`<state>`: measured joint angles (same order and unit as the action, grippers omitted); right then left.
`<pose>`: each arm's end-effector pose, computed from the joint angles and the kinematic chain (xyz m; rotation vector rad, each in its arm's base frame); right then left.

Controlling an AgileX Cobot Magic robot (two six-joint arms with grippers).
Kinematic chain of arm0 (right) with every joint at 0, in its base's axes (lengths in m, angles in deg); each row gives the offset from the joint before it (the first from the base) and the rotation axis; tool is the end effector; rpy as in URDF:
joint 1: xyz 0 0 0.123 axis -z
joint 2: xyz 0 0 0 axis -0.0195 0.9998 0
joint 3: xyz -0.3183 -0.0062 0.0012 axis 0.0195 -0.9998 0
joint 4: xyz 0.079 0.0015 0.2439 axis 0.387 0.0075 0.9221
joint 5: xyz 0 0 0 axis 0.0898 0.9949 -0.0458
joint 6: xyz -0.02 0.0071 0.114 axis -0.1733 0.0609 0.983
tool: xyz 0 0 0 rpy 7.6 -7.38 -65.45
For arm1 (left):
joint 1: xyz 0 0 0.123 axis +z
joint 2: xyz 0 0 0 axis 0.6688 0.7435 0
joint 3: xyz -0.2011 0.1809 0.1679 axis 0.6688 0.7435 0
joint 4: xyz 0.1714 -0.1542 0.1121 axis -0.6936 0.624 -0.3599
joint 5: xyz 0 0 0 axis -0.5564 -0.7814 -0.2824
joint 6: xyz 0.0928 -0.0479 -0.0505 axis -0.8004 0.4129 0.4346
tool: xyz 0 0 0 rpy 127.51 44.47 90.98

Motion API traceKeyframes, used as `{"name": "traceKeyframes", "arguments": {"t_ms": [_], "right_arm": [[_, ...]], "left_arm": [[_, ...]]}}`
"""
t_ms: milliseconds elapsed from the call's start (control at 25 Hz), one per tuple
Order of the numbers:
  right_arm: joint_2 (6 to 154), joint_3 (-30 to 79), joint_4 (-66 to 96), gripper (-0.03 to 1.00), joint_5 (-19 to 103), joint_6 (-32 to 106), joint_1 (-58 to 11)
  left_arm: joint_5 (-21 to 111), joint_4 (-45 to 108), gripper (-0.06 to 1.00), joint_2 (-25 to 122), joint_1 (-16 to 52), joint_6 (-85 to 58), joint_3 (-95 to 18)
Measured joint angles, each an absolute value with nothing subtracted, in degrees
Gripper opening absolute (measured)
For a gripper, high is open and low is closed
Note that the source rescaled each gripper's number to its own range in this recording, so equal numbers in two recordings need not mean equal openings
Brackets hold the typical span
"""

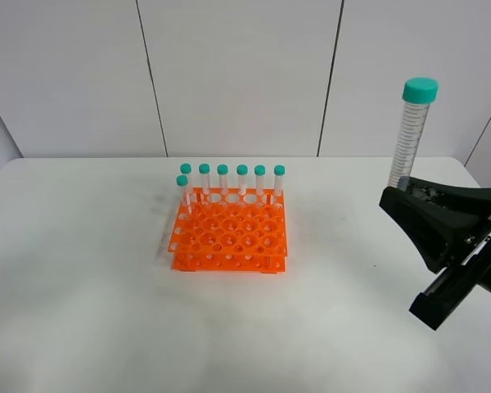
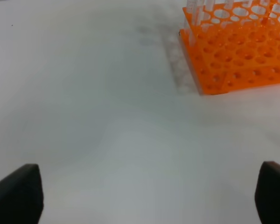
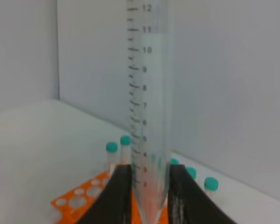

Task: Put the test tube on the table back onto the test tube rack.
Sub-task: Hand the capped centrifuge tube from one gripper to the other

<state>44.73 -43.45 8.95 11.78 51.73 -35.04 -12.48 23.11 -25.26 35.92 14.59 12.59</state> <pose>0.1115 0.0795 0.2769 -0.5630 1.4788 0.3983 -0.0145 -0.0083 0.2658 0.2220 2.0401 -0.1146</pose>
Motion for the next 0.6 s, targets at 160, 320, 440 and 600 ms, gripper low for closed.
{"name": "traceKeyframes", "arguments": {"t_ms": [160, 320, 440, 600], "right_arm": [[50.2, -44.4, 10.0, 0.03, 8.2, 51.8, -35.0], [58.8, -44.5, 10.1, 0.03, 3.7, 51.8, -35.0], [63.9, -44.5, 9.7, 0.03, 0.6, 53.6, -35.1], [64.8, -44.5, 4.8, 0.03, -1.4, 58.3, -36.8]], "left_arm": [[-12.5, 23.1, 0.99, -25.3, 35.9, 14.6, 12.6], [-12.5, 23.1, 0.99, -25.3, 35.9, 14.6, 12.6], [-12.5, 23.1, 0.99, -25.3, 35.9, 14.6, 12.6], [-12.5, 23.1, 0.99, -25.3, 35.9, 14.6, 12.6]]}}
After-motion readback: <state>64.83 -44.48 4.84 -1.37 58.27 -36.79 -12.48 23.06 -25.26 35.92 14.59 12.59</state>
